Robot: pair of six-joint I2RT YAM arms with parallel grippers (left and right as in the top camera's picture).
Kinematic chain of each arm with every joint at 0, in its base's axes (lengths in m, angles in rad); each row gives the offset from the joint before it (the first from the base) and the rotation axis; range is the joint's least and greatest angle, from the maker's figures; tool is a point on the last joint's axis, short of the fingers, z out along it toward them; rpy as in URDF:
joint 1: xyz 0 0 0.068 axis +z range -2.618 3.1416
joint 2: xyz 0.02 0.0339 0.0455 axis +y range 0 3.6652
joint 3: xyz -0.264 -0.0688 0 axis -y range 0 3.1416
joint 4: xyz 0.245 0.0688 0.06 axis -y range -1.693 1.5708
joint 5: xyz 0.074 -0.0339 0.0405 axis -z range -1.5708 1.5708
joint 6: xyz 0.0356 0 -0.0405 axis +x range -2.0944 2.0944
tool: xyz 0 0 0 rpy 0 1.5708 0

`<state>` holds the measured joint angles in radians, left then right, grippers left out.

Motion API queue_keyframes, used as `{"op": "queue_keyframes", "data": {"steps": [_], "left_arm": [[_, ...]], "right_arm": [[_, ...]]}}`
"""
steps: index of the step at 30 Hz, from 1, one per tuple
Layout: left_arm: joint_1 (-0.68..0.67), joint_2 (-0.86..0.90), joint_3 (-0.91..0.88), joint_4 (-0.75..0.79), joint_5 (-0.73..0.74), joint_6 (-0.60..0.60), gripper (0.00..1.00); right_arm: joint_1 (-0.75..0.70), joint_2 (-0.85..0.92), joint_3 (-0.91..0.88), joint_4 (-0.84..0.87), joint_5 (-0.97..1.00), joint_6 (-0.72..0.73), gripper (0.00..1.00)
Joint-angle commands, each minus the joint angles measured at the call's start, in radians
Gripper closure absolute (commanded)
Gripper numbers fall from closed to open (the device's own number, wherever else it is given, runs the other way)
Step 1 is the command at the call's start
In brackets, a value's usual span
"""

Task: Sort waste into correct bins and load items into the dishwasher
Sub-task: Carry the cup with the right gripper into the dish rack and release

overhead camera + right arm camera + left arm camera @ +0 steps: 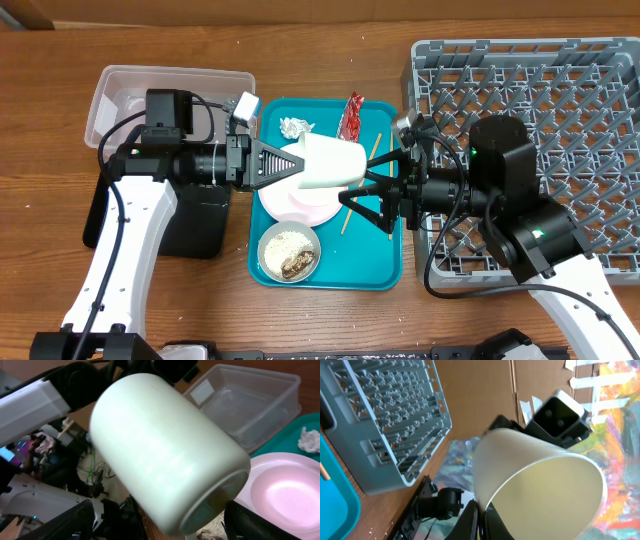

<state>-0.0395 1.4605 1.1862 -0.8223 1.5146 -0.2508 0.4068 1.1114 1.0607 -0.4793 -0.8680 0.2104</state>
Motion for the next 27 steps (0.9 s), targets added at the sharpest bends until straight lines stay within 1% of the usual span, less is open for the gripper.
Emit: {"op": "queue_keyframes", "data": {"steps": [1,3,6,8,12,16,18,21,23,25,27], "left_arm": [[-0.044,-0.015,0.02,0.0,0.061,0.027,0.96],[-0.044,-0.015,0.02,0.0,0.061,0.027,0.96],[-0.05,-0.015,0.02,0.0,0.061,0.027,0.96],[-0.058,-0.015,0.02,-0.001,0.067,0.026,0.96],[-0.052,-0.017,0.02,0.003,0.067,0.027,0.96],[-0.058,-0.017,0.02,0.007,0.067,0.034,0.96],[-0.061,-0.017,0.02,0.007,0.065,0.034,0.96],[-0.061,-0.017,0.02,0.007,0.064,0.034,0.96],[-0.062,-0.017,0.02,0.007,0.064,0.034,0.96],[-0.066,-0.017,0.02,0.008,0.064,0.034,0.96],[-0.068,-0.017,0.02,0.008,0.062,0.034,0.96]], "right_arm": [[-0.01,0.01,0.023,0.006,0.014,0.003,0.16],[-0.027,0.01,0.023,0.007,0.0,0.002,0.1],[-0.037,0.011,0.023,0.031,-0.062,0.0,0.08],[-0.031,0.011,0.023,0.056,-0.082,-0.002,0.05],[-0.038,0.011,0.023,0.008,-0.034,-0.002,0.04],[-0.038,0.011,0.023,0.032,-0.06,-0.005,0.03],[-0.038,0.011,0.023,0.079,-0.135,-0.005,0.06],[-0.031,0.011,0.023,0.132,-0.222,-0.004,0.07],[-0.027,0.011,0.023,0.148,-0.243,0.0,0.15],[-0.023,0.011,0.023,0.148,-0.245,0.001,0.25],[-0.023,0.011,0.023,0.132,-0.245,0.003,0.28]]}}
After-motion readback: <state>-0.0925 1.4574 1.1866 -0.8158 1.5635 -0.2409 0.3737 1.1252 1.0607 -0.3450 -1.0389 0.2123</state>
